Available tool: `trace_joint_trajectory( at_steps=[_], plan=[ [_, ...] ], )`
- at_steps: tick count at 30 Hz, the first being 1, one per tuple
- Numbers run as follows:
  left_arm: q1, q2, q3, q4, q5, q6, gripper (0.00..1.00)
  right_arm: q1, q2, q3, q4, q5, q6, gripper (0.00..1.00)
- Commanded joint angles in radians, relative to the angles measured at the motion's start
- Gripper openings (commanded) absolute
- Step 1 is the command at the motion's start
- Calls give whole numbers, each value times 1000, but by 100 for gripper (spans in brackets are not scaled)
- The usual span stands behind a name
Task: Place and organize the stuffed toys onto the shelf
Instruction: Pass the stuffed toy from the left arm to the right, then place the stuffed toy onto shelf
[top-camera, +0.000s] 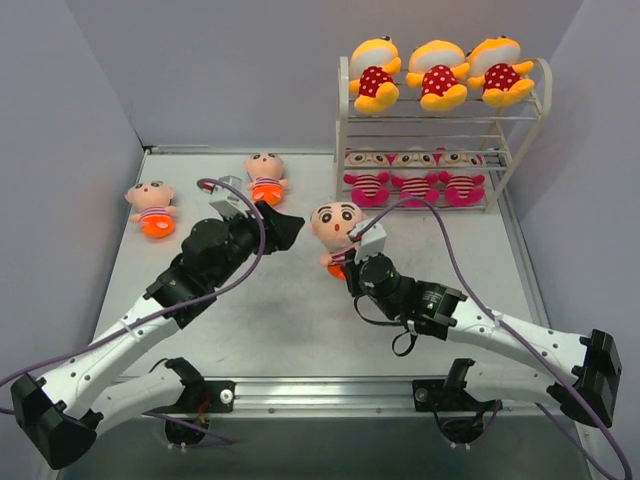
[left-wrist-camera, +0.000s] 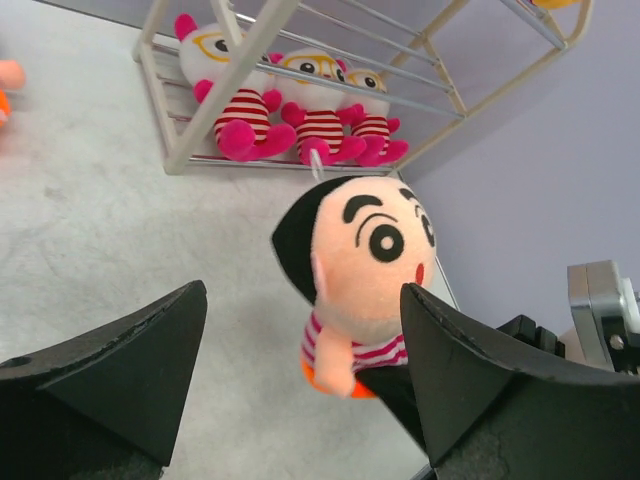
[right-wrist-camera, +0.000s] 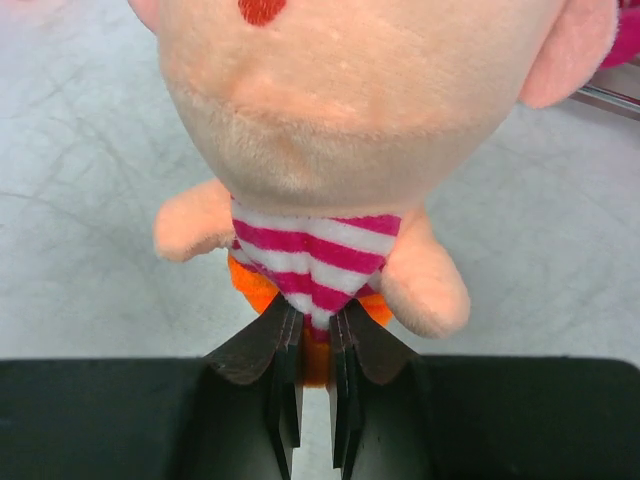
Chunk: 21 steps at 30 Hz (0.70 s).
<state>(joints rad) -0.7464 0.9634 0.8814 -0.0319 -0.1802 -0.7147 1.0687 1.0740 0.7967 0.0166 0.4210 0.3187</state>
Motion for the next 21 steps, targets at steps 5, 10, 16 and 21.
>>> trace_joint_trajectory(
  at_steps=[5,10,16,21],
  plan=[
    [192,-61,105,-235,157,99,90,-162,-80,62,-162,-57,-53,0],
    [375,-95,106,-353,274,184,93,-282,-71,125,-240,-94,-101,0],
    [538,-133,97,-468,369,319,95,-505,-54,179,-268,-188,-167,0],
    [545,-155,55,-481,328,431,97,-715,15,266,-271,-267,-231,0]
  ],
)
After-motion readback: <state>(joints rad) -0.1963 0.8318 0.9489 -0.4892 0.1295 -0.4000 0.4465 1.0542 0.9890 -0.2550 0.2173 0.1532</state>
